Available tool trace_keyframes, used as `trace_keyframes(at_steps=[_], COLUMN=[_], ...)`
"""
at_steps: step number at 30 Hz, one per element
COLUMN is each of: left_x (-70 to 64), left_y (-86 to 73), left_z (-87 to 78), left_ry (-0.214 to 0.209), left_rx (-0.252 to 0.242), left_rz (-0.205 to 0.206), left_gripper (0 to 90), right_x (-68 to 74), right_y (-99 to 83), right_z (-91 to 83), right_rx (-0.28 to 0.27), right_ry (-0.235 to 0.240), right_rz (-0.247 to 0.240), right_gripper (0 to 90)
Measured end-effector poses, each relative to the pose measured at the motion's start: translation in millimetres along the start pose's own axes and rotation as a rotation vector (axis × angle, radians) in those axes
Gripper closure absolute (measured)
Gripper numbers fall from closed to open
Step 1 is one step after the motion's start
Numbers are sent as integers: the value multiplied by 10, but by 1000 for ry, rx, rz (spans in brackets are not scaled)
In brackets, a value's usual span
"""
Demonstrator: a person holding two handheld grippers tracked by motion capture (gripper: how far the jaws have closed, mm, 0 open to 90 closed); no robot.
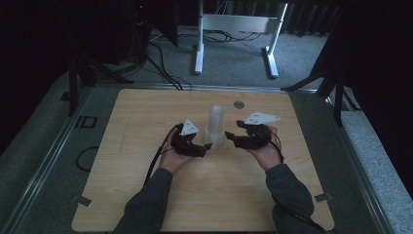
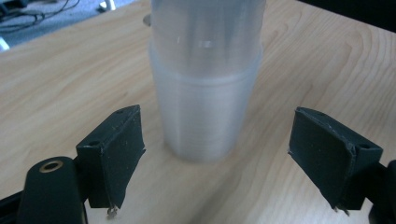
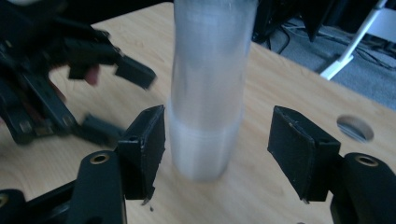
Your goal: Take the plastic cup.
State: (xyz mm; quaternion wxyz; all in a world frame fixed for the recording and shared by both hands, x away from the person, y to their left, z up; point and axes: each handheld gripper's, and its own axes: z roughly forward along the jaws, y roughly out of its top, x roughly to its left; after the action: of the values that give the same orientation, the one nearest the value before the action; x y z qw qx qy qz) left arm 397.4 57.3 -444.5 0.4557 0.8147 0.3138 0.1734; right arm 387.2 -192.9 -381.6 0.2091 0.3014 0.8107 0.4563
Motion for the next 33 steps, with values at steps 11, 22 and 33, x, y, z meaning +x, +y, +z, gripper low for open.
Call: trace_keyframes(at_steps=[11, 22, 33], left_x=[68, 23, 28], left_y=[71, 59, 68], left_z=[255, 363, 352], left_ry=[11, 13, 6], left_rx=[-14, -33, -50], left_rz=[-41, -69, -78], left_gripper=[180, 186, 211], right_x=[-6, 0, 0], right_y=[269, 380, 461], right_z=[189, 356, 483], right_rx=[-31, -43, -63], right_ry=[0, 18, 14], right_rz=[16, 28, 40], right_gripper=[276, 258, 287])
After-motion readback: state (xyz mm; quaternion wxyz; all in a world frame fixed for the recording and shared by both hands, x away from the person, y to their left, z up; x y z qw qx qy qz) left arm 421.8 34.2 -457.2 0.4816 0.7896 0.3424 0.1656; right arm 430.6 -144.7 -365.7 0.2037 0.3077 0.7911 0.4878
